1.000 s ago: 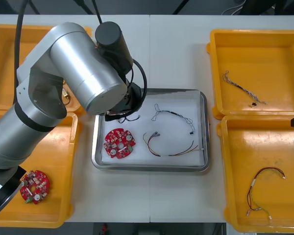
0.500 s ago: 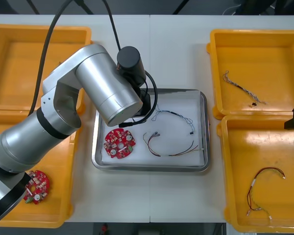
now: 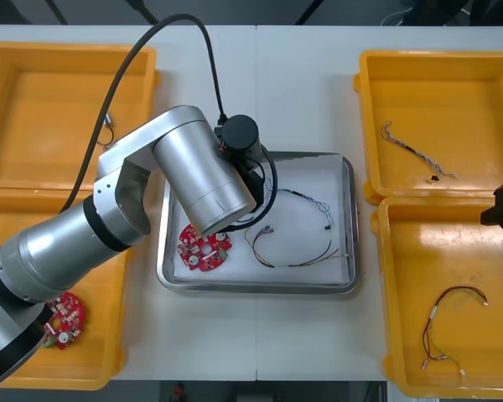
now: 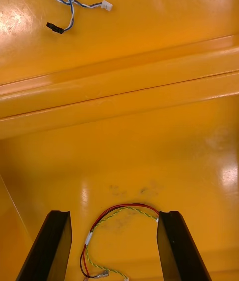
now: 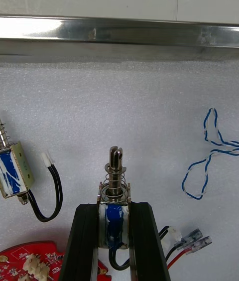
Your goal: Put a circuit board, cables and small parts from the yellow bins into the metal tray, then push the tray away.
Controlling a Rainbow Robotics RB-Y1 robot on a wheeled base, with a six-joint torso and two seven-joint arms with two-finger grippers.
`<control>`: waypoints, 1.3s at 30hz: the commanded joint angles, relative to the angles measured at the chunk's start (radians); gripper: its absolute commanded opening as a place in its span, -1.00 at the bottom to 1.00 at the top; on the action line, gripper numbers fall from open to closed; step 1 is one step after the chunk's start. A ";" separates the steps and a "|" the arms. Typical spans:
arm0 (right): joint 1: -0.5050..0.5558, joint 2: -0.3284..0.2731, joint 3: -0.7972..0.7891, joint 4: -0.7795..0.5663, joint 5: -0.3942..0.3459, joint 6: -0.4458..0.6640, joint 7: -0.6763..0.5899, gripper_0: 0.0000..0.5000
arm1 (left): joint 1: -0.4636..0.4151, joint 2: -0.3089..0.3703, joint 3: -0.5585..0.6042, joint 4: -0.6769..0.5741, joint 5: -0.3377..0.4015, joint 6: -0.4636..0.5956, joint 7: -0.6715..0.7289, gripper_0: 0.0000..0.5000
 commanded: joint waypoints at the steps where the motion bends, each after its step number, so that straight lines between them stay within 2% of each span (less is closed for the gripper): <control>1: 0.008 -0.017 0.008 -0.030 0.001 -0.005 0.046 1.00 | -0.044 -0.033 -0.029 0.000 -0.019 -0.024 0.079 -1.00; 13: 0.008 -0.017 0.008 -0.030 0.001 -0.005 0.046 1.00 | -0.042 -0.034 -0.046 0.042 -0.035 -0.037 0.071 -1.00; 18: 0.008 -0.017 0.008 -0.030 0.001 -0.005 0.046 1.00 | -0.042 -0.036 -0.074 0.071 -0.072 -0.066 0.076 -1.00; 29: 0.008 -0.017 0.008 -0.030 0.001 -0.005 0.046 1.00 | -0.041 -0.038 -0.074 0.077 -0.070 -0.067 0.076 -0.98; 31: 0.008 -0.017 0.008 -0.030 0.001 -0.005 0.046 1.00 | -0.041 -0.038 -0.074 0.077 -0.072 -0.067 0.074 -0.88; 33: 0.008 -0.017 0.008 -0.030 0.001 -0.005 0.046 1.00 | -0.042 -0.038 -0.074 0.077 -0.078 -0.067 0.073 -0.52; 35: 0.008 -0.017 0.008 -0.030 0.001 -0.005 0.046 1.00 | -0.042 -0.038 -0.075 0.077 -0.082 -0.067 0.073 -0.25; 36: 0.008 -0.017 0.008 -0.030 0.001 -0.005 0.046 1.00 | -0.041 -0.038 -0.075 0.077 -0.084 -0.067 0.073 -0.19; 37: 0.008 -0.017 0.008 -0.030 0.001 -0.005 0.046 1.00 | -0.042 -0.036 -0.075 0.076 -0.084 -0.067 0.073 -0.05; 39: 0.008 -0.017 0.008 -0.030 0.001 -0.005 0.046 1.00 | -0.042 -0.036 -0.074 0.076 -0.087 -0.067 0.073 0.07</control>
